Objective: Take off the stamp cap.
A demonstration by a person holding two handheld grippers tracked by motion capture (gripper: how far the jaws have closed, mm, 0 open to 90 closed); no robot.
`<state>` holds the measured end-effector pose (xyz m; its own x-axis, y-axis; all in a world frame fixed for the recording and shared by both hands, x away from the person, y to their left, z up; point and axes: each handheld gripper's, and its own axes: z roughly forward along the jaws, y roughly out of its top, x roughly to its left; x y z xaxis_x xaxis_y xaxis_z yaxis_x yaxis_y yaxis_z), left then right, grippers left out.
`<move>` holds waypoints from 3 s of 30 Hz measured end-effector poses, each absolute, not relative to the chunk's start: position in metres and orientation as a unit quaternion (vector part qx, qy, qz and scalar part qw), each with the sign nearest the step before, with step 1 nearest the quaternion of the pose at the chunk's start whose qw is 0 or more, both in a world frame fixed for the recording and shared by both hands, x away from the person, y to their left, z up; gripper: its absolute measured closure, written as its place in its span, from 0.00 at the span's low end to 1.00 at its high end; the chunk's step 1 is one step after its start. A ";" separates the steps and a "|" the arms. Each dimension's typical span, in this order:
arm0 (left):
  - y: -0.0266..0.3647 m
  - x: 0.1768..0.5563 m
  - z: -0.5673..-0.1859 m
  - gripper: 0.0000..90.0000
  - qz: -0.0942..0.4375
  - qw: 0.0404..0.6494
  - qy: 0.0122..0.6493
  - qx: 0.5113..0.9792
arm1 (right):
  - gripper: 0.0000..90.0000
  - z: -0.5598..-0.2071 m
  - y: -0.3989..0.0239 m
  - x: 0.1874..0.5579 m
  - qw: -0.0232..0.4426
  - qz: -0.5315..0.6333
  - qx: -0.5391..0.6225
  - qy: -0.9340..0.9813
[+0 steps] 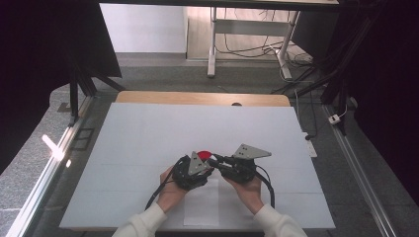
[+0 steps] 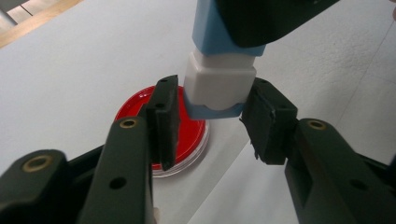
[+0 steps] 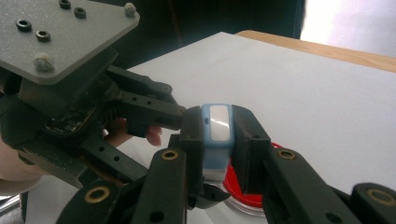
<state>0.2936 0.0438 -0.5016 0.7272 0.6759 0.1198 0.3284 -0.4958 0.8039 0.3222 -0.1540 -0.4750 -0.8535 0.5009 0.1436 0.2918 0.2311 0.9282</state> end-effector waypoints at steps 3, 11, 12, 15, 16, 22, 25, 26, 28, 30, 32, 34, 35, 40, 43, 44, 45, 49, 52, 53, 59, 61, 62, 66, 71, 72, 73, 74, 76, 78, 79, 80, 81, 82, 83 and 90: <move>0.044 0.293 -0.501 0.66 0.217 0.403 0.299 0.837 | 0.84 -0.475 -0.154 0.322 0.091 0.567 0.256 0.777; 0.044 0.293 -0.502 0.69 0.220 0.399 0.297 0.839 | 0.84 -0.476 -0.155 0.322 0.092 0.570 0.260 0.774; 0.044 0.293 -0.502 0.69 0.221 0.398 0.297 0.839 | 0.84 -0.476 -0.155 0.322 0.091 0.570 0.260 0.774; 0.044 0.293 -0.502 0.70 0.225 0.395 0.295 0.840 | 0.84 -0.476 -0.155 0.322 0.092 0.571 0.260 0.773; 0.044 0.293 -0.502 0.70 0.226 0.395 0.295 0.840 | 0.84 -0.476 -0.155 0.322 0.092 0.572 0.261 0.772; 0.043 0.293 -0.503 0.70 0.230 0.393 0.292 0.841 | 0.84 -0.477 -0.155 0.322 0.091 0.573 0.263 0.771; 0.043 0.292 -0.503 0.70 0.233 0.391 0.291 0.842 | 0.84 -0.477 -0.155 0.322 0.091 0.574 0.264 0.770; 0.043 0.292 -0.503 0.71 0.235 0.391 0.290 0.841 | 0.84 -0.477 -0.155 0.322 0.090 0.574 0.264 0.770; 0.043 0.292 -0.503 0.71 0.237 0.390 0.289 0.841 | 0.84 -0.477 -0.155 0.322 0.090 0.575 0.265 0.768; 0.043 0.292 -0.503 0.71 0.237 0.389 0.288 0.842 | 0.84 -0.477 -0.155 0.322 0.090 0.576 0.266 0.768; 0.043 0.292 -0.503 0.71 0.237 0.389 0.288 0.843 | 0.84 -0.477 -0.155 0.322 0.090 0.575 0.266 0.768; 0.043 0.292 -0.504 0.71 0.236 0.388 0.287 0.843 | 0.84 -0.478 -0.155 0.322 0.090 0.574 0.266 0.769; 0.043 0.292 -0.504 0.72 0.235 0.388 0.287 0.843 | 0.84 -0.478 -0.155 0.321 0.090 0.574 0.266 0.769; 0.043 0.292 -0.504 0.72 0.231 0.390 0.288 0.844 | 0.84 -0.478 -0.154 0.320 0.095 0.573 0.266 0.770; 0.044 0.292 -0.505 0.72 0.230 0.391 0.289 0.843 | 0.84 -0.478 -0.154 0.320 0.097 0.573 0.266 0.769; 0.044 0.292 -0.505 0.72 0.230 0.392 0.289 0.842 | 0.84 -0.478 -0.154 0.320 0.097 0.572 0.266 0.769; 0.044 0.292 -0.505 0.72 0.229 0.391 0.289 0.843 | 0.84 -0.478 -0.154 0.320 0.097 0.572 0.267 0.769; 0.043 0.292 -0.506 0.72 0.226 0.389 0.288 0.845 | 0.84 -0.479 -0.153 0.320 0.097 0.570 0.267 0.771; 0.043 0.292 -0.506 0.72 0.227 0.386 0.286 0.847 | 0.84 -0.478 -0.153 0.320 0.097 0.568 0.266 0.772; 0.043 0.292 -0.506 0.72 0.226 0.387 0.286 0.847 | 0.84 -0.478 -0.153 0.320 0.096 0.567 0.266 0.773; 0.044 0.292 -0.506 0.72 0.228 0.385 0.283 0.848 | 0.84 -0.479 -0.154 0.320 0.096 0.567 0.267 0.773; 0.044 0.292 -0.506 0.72 0.228 0.388 0.285 0.846 | 0.84 -0.479 -0.154 0.320 0.097 0.569 0.267 0.771; 0.044 0.292 -0.506 0.72 0.226 0.390 0.286 0.845 | 0.84 -0.478 -0.154 0.320 0.097 0.569 0.268 0.771; 0.044 0.292 -0.507 0.72 0.225 0.393 0.289 0.844 | 0.84 -0.479 -0.154 0.319 0.098 0.570 0.269 0.770; 0.044 0.292 -0.507 0.72 0.225 0.392 0.288 0.844 | 0.84 -0.479 -0.154 0.320 0.098 0.568 0.269 0.772; 0.044 0.291 -0.507 0.72 0.227 0.390 0.286 0.845 | 0.84 -0.479 -0.154 0.320 0.098 0.567 0.269 0.772; 0.043 0.291 -0.508 0.72 0.232 0.387 0.284 0.846 | 0.84 -0.479 -0.154 0.320 0.098 0.567 0.269 0.773; 0.043 0.291 -0.508 0.73 0.233 0.384 0.281 0.848 | 0.84 -0.479 -0.154 0.320 0.097 0.566 0.268 0.774; 0.043 0.291 -0.508 0.73 0.233 0.383 0.281 0.849 | 0.84 -0.479 -0.154 0.320 0.097 0.563 0.269 0.775; 0.043 0.291 -0.508 0.73 0.235 0.379 0.276 0.851 | 0.84 -0.480 -0.154 0.320 0.097 0.563 0.269 0.776; 0.043 0.291 -0.508 0.73 0.236 0.378 0.276 0.852 | 0.84 -0.480 -0.154 0.320 0.097 0.562 0.269 0.776; 0.043 0.291 -0.508 0.73 0.236 0.378 0.276 0.852 | 0.84 -0.480 -0.154 0.320 0.097 0.562 0.269 0.776; 0.043 0.291 -0.508 0.73 0.236 0.378 0.275 0.852 | 0.84 -0.480 -0.154 0.320 0.096 0.563 0.269 0.776; 0.043 0.291 -0.508 0.73 0.237 0.380 0.277 0.850 | 0.84 -0.480 -0.154 0.320 0.097 0.563 0.269 0.776; 0.043 0.291 -0.508 0.73 0.236 0.382 0.278 0.849 | 0.84 -0.480 -0.154 0.320 0.096 0.563 0.270 0.775; 0.045 0.293 -0.509 0.73 0.226 0.391 0.288 0.845 | 0.84 -0.480 -0.154 0.319 0.099 0.565 0.271 0.773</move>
